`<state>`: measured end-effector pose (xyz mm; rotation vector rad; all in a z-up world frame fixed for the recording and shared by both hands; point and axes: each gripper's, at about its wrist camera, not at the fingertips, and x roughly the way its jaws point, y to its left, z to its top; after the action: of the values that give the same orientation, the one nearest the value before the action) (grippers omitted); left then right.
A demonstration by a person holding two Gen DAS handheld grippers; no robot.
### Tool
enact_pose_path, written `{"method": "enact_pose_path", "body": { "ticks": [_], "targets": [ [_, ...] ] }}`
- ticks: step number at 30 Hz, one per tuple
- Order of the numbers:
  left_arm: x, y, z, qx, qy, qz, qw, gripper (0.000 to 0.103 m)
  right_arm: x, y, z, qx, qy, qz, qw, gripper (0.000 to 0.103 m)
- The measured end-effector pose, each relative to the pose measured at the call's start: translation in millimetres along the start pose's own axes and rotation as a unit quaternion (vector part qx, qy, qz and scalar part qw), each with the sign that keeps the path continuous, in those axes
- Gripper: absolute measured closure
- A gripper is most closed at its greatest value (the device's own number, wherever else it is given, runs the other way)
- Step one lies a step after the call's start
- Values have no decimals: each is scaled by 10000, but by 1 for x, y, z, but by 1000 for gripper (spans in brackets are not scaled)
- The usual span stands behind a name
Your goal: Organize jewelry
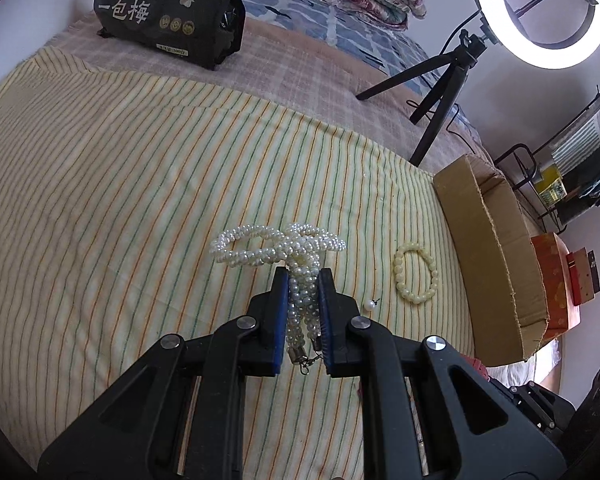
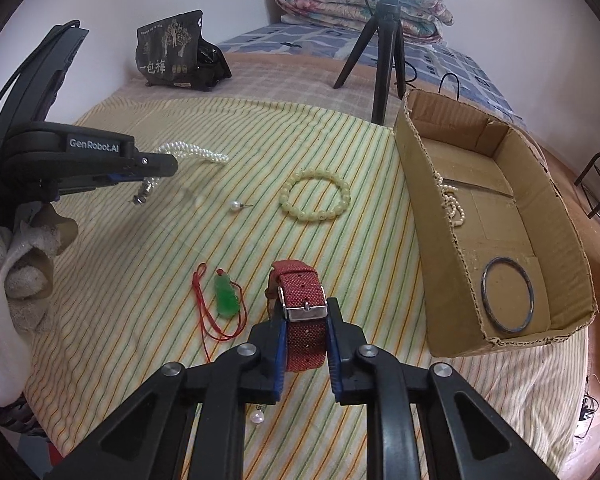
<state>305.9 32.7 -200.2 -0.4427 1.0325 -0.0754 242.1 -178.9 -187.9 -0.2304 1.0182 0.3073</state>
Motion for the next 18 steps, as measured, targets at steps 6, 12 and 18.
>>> {"method": "enact_pose_path", "body": {
  "ticks": [6,12,18],
  "targets": [
    [-13,-3,1,112,-126,26,9999,91,-10,1,1,-36,-121,-19,9999,88],
    [-26,-4,1,140,-217,-8,9997,91,-20,-2,2,28,-221,-20,9997,88],
    [-43,-10,2,278,-359,-45,9990,91,-32,-1,3,22,-360,-10,9993,88]
  ]
}}
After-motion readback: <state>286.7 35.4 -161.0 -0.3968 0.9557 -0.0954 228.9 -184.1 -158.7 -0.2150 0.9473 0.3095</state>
